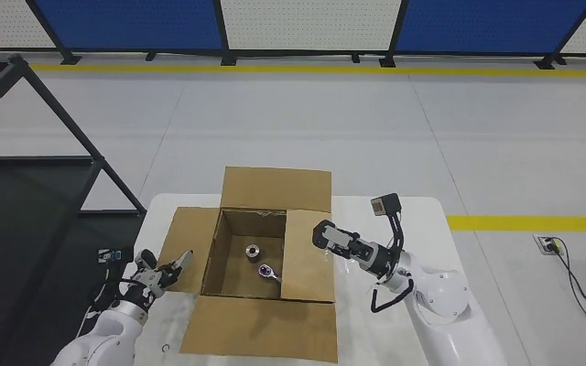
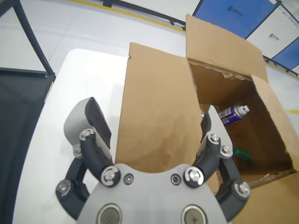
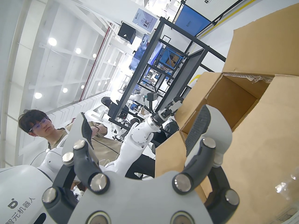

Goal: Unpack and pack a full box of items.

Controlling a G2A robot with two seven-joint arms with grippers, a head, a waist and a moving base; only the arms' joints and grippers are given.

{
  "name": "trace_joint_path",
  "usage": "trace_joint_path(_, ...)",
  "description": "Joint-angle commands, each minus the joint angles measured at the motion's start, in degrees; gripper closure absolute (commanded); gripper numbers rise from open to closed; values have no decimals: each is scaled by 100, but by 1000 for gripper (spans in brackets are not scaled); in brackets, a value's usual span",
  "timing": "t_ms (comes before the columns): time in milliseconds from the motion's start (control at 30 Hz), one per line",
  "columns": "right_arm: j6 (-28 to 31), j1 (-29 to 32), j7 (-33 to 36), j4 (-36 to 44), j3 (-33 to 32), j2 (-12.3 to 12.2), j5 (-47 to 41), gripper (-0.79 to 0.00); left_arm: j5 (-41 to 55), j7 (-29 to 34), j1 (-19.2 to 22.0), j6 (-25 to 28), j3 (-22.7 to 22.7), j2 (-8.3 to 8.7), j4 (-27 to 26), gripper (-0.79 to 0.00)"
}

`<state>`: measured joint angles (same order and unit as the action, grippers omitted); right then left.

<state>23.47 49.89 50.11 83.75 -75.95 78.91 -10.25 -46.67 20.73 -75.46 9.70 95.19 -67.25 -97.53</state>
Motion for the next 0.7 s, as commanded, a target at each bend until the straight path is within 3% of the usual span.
trace_joint_path(0, -5, -12, -7, -4, 23, -8, -8, -785, 533, 307, 23, 285, 70, 14, 106, -785)
trace_joint_path(433, -102, 193, -215, 305, 127, -74, 72, -785, 469, 167, -107, 186, 243, 62, 195, -785)
trace_joint_path(667, -113, 238, -259, 388, 124, -115, 87, -785, 936, 29, -42, -9, 988, 121, -399, -785)
